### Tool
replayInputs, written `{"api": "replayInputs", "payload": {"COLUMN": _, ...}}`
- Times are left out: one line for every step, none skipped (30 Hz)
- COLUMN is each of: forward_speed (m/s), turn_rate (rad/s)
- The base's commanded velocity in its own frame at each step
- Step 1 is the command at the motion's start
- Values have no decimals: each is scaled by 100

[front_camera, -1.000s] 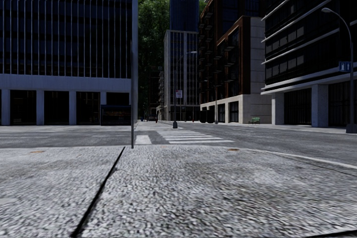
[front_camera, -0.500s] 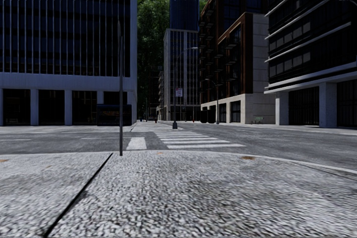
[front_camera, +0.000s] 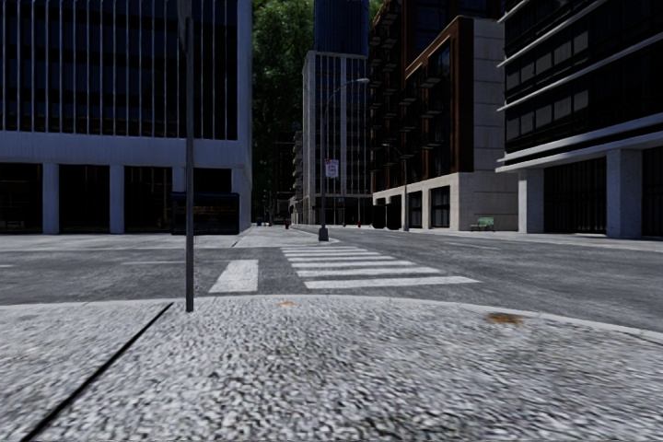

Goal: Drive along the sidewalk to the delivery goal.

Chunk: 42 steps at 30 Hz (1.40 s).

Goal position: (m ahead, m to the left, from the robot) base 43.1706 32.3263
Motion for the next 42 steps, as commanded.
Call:
{"api": "replayInputs", "payload": {"forward_speed": 200, "turn_rate": 0}}
{"api": "replayInputs", "payload": {"forward_speed": 200, "turn_rate": 0}}
{"api": "replayInputs", "payload": {"forward_speed": 200, "turn_rate": -34}}
{"api": "replayInputs", "payload": {"forward_speed": 200, "turn_rate": -49}}
{"api": "replayInputs", "payload": {"forward_speed": 200, "turn_rate": -53}}
{"api": "replayInputs", "payload": {"forward_speed": 200, "turn_rate": -53}}
{"api": "replayInputs", "payload": {"forward_speed": 200, "turn_rate": -54}}
{"api": "replayInputs", "payload": {"forward_speed": 200, "turn_rate": -54}}
{"api": "replayInputs", "payload": {"forward_speed": 200, "turn_rate": -53}}
{"api": "replayInputs", "payload": {"forward_speed": 200, "turn_rate": -53}}
{"api": "replayInputs", "payload": {"forward_speed": 200, "turn_rate": -53}}
{"api": "replayInputs", "payload": {"forward_speed": 200, "turn_rate": -51}}
{"api": "replayInputs", "payload": {"forward_speed": 200, "turn_rate": -29}}
{"api": "replayInputs", "payload": {"forward_speed": 200, "turn_rate": -29}}
{"api": "replayInputs", "payload": {"forward_speed": 200, "turn_rate": -11}}
{"api": "replayInputs", "payload": {"forward_speed": 200, "turn_rate": -4}}
{"api": "replayInputs", "payload": {"forward_speed": 200, "turn_rate": -1}}
{"api": "replayInputs", "payload": {"forward_speed": 200, "turn_rate": -1}}
{"api": "replayInputs", "payload": {"forward_speed": 200, "turn_rate": 0}}
{"api": "replayInputs", "payload": {"forward_speed": 200, "turn_rate": 0}}
{"api": "replayInputs", "payload": {"forward_speed": 200, "turn_rate": 0}}
{"api": "replayInputs", "payload": {"forward_speed": 200, "turn_rate": 0}}
{"api": "replayInputs", "payload": {"forward_speed": 200, "turn_rate": 0}}
{"api": "replayInputs", "payload": {"forward_speed": 200, "turn_rate": 0}}
{"api": "replayInputs", "payload": {"forward_speed": 200, "turn_rate": 0}}
{"api": "replayInputs", "payload": {"forward_speed": 200, "turn_rate": 0}}
{"api": "replayInputs", "payload": {"forward_speed": 200, "turn_rate": 0}}
{"api": "replayInputs", "payload": {"forward_speed": 200, "turn_rate": 0}}
{"api": "replayInputs", "payload": {"forward_speed": 200, "turn_rate": 0}}
{"api": "replayInputs", "payload": {"forward_speed": 200, "turn_rate": -20}}
{"api": "replayInputs", "payload": {"forward_speed": 200, "turn_rate": -41}}
{"api": "replayInputs", "payload": {"forward_speed": 200, "turn_rate": -54}}
{"api": "replayInputs", "payload": {"forward_speed": 200, "turn_rate": -58}}
{"api": "replayInputs", "payload": {"forward_speed": 200, "turn_rate": -58}}
{"api": "replayInputs", "payload": {"forward_speed": 200, "turn_rate": -58}}
{"api": "replayInputs", "payload": {"forward_speed": 200, "turn_rate": -58}}
{"api": "replayInputs", "payload": {"forward_speed": 200, "turn_rate": -53}}
{"api": "replayInputs", "payload": {"forward_speed": 200, "turn_rate": -53}}
{"api": "replayInputs", "payload": {"forward_speed": 200, "turn_rate": -35}}
{"api": "replayInputs", "payload": {"forward_speed": 200, "turn_rate": -21}}
{"api": "replayInputs", "payload": {"forward_speed": 200, "turn_rate": 0}}
{"api": "replayInputs", "payload": {"forward_speed": 200, "turn_rate": 0}}
